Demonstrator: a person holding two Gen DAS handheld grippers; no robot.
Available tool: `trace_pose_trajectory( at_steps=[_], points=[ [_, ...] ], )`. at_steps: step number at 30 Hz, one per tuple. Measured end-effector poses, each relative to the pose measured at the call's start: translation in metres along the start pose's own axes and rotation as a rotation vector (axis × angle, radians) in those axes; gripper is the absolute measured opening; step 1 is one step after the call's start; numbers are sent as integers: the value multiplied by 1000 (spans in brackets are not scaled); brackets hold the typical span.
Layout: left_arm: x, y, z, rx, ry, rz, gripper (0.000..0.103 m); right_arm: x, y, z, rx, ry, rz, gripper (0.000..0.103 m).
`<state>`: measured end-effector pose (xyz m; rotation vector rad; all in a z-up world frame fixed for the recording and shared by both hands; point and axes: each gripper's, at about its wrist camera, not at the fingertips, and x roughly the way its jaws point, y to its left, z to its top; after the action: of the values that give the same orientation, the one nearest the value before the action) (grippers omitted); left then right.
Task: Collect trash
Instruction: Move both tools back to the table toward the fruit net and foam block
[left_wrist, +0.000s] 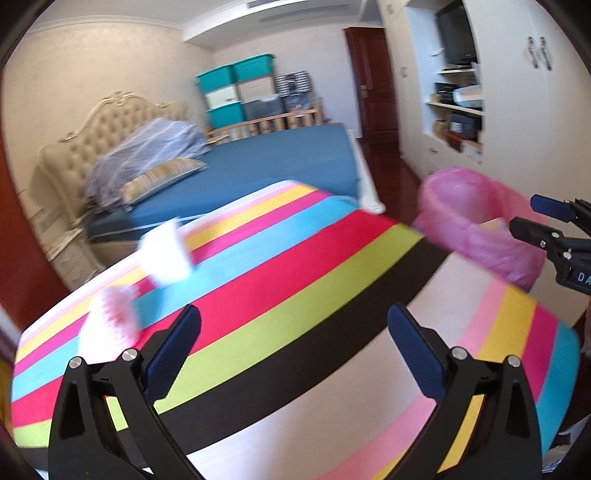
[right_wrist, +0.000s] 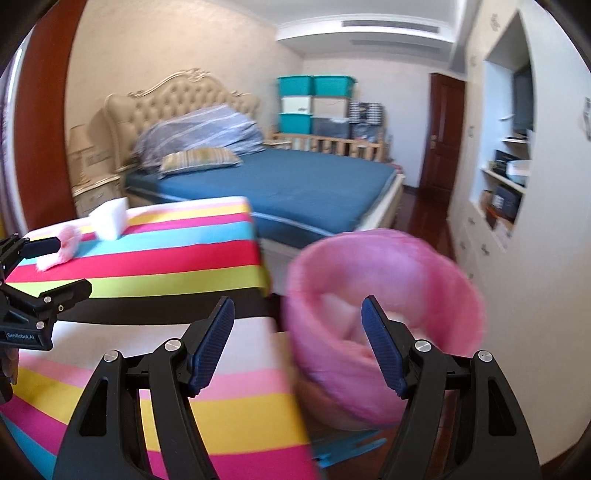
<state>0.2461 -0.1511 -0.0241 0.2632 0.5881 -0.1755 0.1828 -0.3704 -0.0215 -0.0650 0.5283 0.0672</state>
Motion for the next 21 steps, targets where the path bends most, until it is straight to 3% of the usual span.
trace_pose_trajectory(
  at_steps=[10,13,21],
  points=[
    [-26,118,-45,-125,22,233,98,13,114,13,-120,29,130,70],
    [-19,150,-51,-129,65,241,98,19,144,19,-145,37,171,71],
    [18,184,-48,-81,135,240,98,50,198,40,-172,70,236,71]
  ],
)
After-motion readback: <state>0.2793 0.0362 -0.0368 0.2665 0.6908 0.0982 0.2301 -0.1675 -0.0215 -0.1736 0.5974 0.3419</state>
